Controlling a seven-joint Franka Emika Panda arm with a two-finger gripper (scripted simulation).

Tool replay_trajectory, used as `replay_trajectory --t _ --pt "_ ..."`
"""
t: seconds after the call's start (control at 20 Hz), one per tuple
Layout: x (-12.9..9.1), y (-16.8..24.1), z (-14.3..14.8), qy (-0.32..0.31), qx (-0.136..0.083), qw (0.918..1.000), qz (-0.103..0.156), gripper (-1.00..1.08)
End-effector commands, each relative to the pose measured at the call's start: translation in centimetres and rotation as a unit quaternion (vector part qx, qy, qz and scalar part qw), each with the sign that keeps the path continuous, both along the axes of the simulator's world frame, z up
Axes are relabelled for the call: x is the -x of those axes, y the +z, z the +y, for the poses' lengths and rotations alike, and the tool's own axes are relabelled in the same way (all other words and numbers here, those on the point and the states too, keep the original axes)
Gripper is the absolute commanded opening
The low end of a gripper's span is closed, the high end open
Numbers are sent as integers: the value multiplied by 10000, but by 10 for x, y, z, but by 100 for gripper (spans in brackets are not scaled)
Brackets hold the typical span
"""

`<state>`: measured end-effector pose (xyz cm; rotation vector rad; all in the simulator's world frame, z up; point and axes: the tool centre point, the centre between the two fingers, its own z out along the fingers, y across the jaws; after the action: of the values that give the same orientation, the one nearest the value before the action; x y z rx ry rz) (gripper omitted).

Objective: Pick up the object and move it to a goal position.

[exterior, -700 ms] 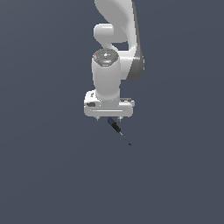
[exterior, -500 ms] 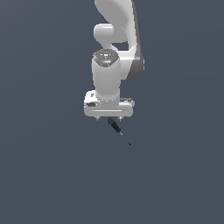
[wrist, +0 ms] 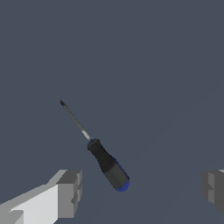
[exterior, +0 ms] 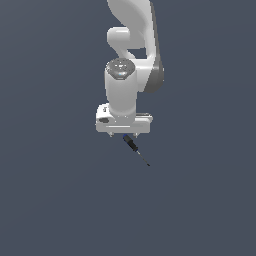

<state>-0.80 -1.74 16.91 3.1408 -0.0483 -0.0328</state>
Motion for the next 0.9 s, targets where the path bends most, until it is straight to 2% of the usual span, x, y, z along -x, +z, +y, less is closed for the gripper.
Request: replay_trajectory --t 0.0,0.5,0.7,0.85 --pt "0 0 0 14 0 10000 -1 100" --pt "1 -22 11 656 18 9978 -16 100" --pt "3 -38 19 1160 23 9932 -27 100" --pt "6 -53 27 1630 21 9866 -39 100"
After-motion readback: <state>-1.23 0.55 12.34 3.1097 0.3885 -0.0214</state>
